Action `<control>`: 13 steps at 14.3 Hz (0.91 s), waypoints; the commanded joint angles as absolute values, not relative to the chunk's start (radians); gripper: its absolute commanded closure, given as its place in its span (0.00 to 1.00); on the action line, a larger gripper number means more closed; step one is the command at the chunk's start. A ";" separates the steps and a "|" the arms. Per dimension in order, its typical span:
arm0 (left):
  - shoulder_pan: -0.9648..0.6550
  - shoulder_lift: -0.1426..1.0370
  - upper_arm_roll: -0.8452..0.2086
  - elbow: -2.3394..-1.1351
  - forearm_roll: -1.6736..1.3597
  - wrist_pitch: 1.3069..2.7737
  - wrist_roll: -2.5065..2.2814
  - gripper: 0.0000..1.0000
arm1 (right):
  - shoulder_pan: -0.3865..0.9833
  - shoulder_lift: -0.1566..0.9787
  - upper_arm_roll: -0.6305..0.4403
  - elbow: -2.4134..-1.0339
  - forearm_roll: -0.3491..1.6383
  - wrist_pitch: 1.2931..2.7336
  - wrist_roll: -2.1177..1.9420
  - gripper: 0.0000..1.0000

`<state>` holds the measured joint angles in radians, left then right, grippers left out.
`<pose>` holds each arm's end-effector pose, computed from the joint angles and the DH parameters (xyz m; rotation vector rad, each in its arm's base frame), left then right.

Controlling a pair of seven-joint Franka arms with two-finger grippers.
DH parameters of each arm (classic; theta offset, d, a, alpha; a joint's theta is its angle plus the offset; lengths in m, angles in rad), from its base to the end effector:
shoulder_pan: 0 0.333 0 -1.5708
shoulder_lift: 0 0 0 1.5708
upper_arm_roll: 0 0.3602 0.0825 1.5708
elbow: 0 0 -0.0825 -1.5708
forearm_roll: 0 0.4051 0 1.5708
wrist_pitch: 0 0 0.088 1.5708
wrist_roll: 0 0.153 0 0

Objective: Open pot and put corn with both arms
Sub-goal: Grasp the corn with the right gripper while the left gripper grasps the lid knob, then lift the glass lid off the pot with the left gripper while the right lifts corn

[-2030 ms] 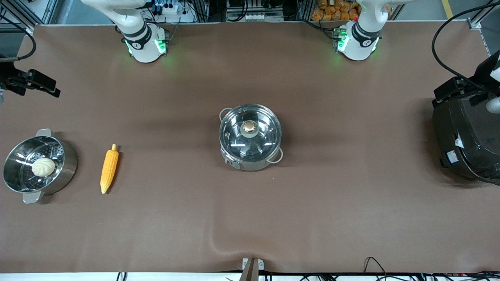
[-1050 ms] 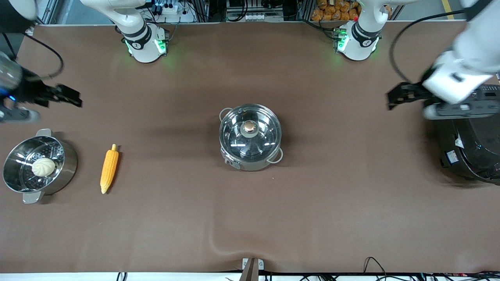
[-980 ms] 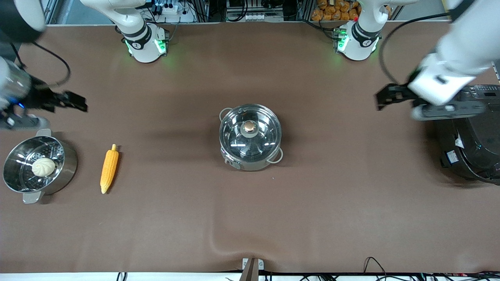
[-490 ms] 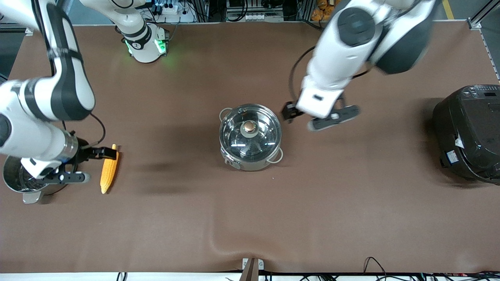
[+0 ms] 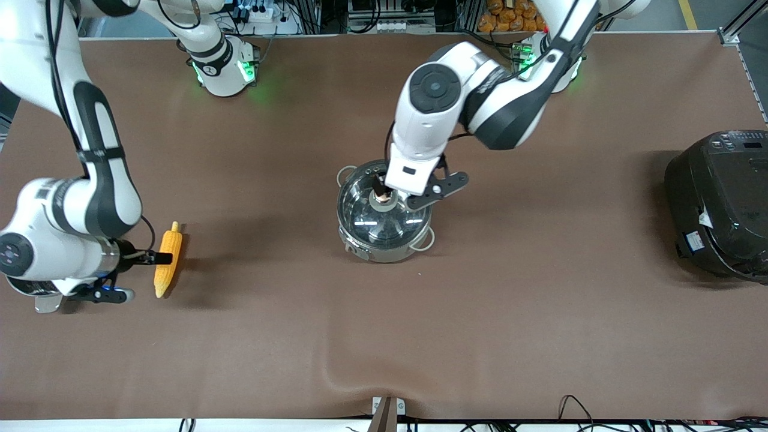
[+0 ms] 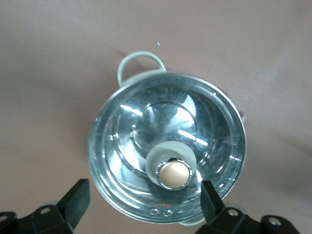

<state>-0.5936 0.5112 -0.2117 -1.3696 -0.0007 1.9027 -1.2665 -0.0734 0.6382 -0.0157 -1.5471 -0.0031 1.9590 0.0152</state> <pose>0.5396 -0.5205 0.4175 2.9677 0.7411 -0.1103 0.7081 -0.0623 0.2382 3.1135 -0.1570 -0.3546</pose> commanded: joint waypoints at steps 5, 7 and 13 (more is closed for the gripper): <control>-0.704 0.603 -0.137 -1.330 0.043 1.959 -1.368 0.00 | -0.132 0.758 -0.002 -1.528 -0.003 1.990 0.002 0.00; -0.713 0.621 -0.129 -1.325 0.043 1.983 -1.371 0.00 | -0.130 0.761 -0.003 -1.535 -0.006 1.999 -0.005 0.29; -0.719 0.650 -0.129 -1.327 0.044 2.020 -1.385 0.16 | -0.100 0.732 0.003 -1.536 -0.015 1.974 -0.046 1.00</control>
<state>-0.7051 0.6267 -0.1396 -1.3606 0.0193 2.0182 -1.3613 -0.1114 0.7539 -0.0081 -1.5434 -0.0032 1.9895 -0.0066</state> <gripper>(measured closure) 0.031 0.551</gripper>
